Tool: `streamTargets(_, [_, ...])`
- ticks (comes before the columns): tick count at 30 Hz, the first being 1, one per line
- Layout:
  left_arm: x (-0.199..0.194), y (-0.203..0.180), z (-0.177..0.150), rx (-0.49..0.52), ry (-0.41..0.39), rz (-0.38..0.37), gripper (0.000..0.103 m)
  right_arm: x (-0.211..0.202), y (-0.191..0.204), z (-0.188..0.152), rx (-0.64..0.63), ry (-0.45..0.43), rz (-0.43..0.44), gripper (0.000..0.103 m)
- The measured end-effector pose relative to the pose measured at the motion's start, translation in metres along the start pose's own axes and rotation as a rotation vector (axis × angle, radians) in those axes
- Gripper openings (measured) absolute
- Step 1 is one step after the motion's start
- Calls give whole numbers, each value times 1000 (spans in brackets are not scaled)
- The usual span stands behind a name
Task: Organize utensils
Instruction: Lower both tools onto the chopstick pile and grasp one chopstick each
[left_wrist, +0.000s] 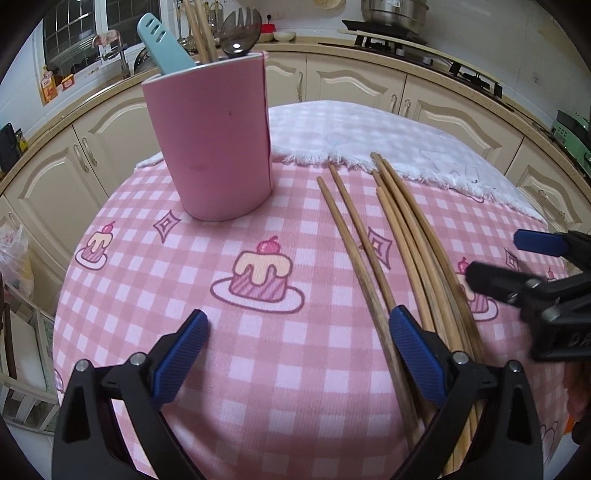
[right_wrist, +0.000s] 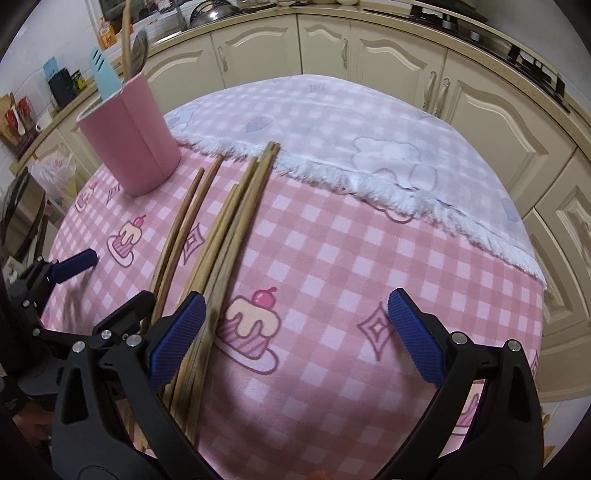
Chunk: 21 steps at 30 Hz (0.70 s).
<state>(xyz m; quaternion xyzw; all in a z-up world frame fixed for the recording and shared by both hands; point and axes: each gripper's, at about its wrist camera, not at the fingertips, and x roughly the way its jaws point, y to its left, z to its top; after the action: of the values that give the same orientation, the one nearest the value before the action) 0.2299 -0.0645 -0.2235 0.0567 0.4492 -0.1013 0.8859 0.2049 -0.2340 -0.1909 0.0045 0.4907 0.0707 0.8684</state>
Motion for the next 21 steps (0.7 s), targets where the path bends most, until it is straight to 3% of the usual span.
streamTargets(9, [0,-8,-3,40,11,7,88,8,-2,-3,-25,31,-38,97])
streamTargets(16, [1,1,7,56,25,-1,70,6,-11,3,-5,46,-86,97])
streamTargets(21, [11,-1,23,122,58,-10,69,15,-7,19,-7,71,-82,92])
